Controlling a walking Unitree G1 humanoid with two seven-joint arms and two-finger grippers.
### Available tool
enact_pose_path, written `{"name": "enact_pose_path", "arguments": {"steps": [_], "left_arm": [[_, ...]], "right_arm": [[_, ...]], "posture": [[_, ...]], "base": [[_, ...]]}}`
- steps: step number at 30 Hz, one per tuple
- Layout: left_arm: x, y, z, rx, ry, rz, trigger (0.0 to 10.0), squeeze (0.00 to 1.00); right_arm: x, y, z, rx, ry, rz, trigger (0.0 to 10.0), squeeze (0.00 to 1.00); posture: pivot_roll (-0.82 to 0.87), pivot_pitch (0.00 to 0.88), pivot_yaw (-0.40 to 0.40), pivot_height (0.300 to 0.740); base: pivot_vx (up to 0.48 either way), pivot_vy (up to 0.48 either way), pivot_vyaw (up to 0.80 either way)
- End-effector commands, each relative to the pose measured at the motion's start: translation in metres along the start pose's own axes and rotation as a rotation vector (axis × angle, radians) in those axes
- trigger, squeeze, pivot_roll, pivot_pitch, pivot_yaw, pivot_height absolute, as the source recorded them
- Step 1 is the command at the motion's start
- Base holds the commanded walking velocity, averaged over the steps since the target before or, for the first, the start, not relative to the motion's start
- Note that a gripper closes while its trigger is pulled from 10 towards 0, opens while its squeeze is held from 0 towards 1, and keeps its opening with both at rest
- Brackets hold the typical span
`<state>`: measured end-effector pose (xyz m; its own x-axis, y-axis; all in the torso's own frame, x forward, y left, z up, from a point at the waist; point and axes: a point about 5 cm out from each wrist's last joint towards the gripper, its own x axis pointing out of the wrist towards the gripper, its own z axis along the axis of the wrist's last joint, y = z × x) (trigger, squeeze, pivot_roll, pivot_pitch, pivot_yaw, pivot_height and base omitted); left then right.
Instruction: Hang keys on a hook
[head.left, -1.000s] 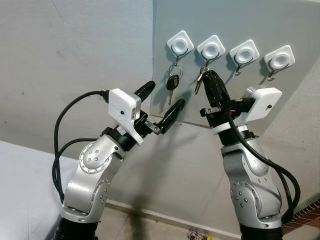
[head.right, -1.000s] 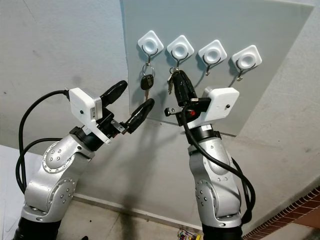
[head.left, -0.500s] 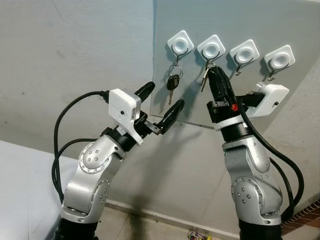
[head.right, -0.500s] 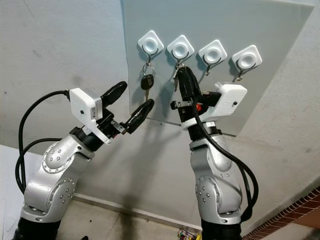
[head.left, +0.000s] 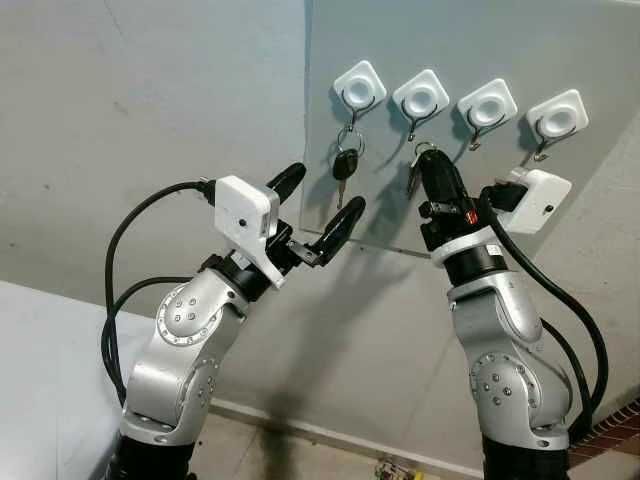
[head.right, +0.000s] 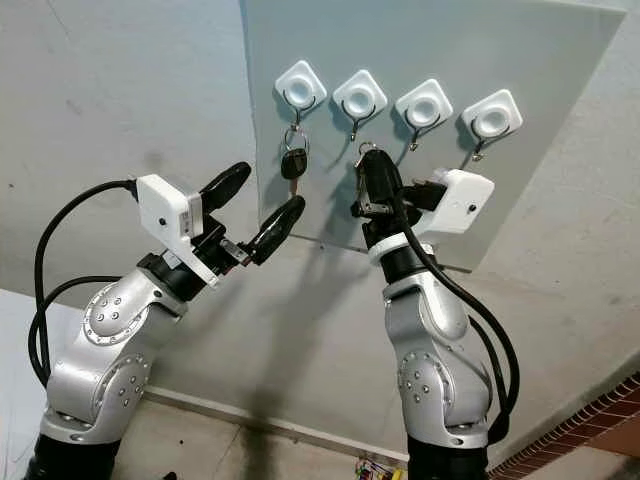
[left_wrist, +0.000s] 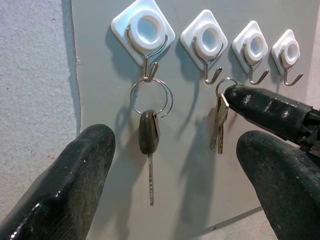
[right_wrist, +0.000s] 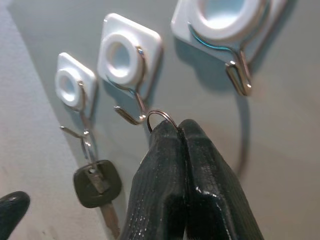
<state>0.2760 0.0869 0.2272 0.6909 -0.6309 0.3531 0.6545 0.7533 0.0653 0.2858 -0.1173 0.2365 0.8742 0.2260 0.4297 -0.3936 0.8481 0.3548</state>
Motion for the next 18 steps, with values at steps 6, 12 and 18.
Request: {"name": "enact_pose_path", "arguments": {"steps": [6, 12, 18], "left_arm": [[0.0015, -0.0020, 0.0073, 0.009, -0.024, -0.002, 10.0, 0.00], [0.0025, -0.0023, 0.0068, 0.007, -0.025, -0.003, 10.0, 0.00], [0.0031, -0.0033, 0.0071, 0.005, -0.027, -0.007, 10.0, 0.00]], "right_arm": [[-0.0050, 0.0117, 0.0112, -0.002, -0.033, 0.095, 10.0, 0.00], [-0.0056, 0.0151, 0.0120, 0.007, -0.034, 0.126, 10.0, 0.00], [-0.0027, 0.0165, 0.0149, 0.035, -0.047, 0.122, 10.0, 0.00]], "posture": [[0.07, 0.000, -0.046, 0.740], [0.06, 0.000, -0.045, 0.740], [0.06, 0.000, -0.045, 0.740]], "base": [[0.000, 0.000, 0.00], [0.000, 0.000, 0.00], [0.000, 0.000, 0.00]]}}
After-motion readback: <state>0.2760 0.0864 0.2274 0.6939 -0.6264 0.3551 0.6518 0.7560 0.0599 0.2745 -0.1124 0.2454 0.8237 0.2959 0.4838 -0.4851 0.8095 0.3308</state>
